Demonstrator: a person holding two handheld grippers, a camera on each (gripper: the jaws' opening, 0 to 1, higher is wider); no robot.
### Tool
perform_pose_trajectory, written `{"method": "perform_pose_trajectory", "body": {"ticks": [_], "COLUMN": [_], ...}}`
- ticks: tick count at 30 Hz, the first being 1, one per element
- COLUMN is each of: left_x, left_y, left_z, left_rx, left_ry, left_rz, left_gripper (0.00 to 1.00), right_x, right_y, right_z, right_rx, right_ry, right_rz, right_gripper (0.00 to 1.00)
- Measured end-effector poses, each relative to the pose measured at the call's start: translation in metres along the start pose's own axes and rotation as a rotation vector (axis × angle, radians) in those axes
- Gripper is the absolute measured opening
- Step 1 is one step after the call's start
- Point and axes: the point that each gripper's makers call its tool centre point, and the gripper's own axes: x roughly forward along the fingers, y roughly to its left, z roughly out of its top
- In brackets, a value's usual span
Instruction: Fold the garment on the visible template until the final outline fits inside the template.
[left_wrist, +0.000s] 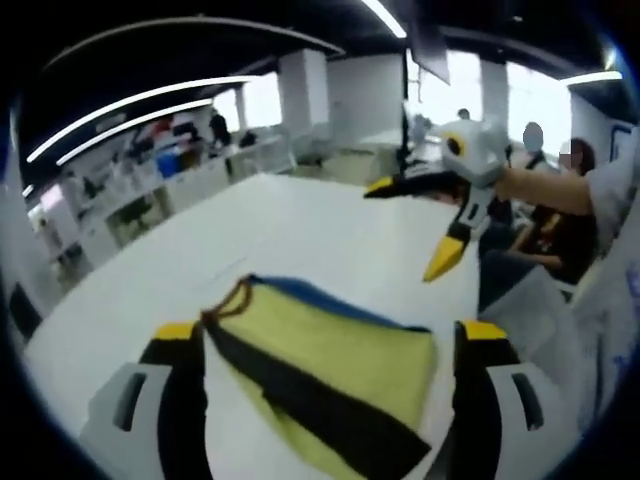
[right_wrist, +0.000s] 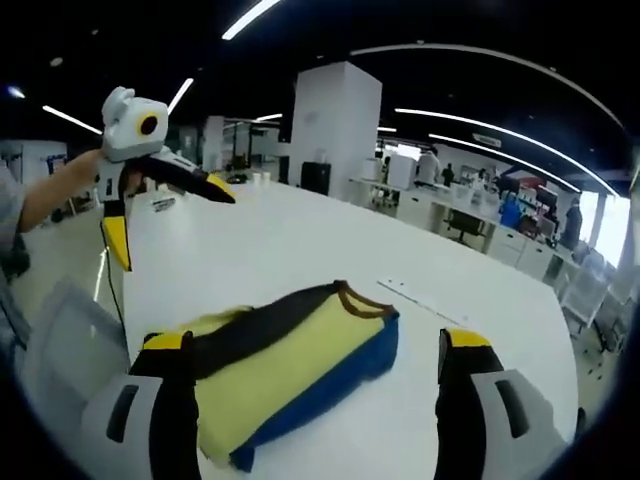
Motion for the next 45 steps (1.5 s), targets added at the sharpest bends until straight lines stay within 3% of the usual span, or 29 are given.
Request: {"method": "perform_pose_trajectory", "body": {"ticks": [23, 37, 45], "left_x": [-0.054, -0.079, -0.088], "left_y": [-0.028, -0.034, -0.036], "left_z": [-0.034, -0.053, -0.058], "left_rx": [-0.088, -0.1, -0.101], "left_ry": [-0.034, -0.024, -0.024], "left_rz": [0.028, 0.068, 0.092], "left_gripper": [1.0, 1.0, 1.0], "right_x": [-0.032, -0.047, -0.054], "right_y": [0.045, 0.054, 0.061], "right_z": [-0.018, -0.033, -0.028], "right_rx": [0.042, 0.045, 0.054], "right_ry": [0.022, 0.048, 0.027], "right_rz": [0.075, 0.061, 0.043], "right_gripper": [1.0, 1.0, 1.0]}}
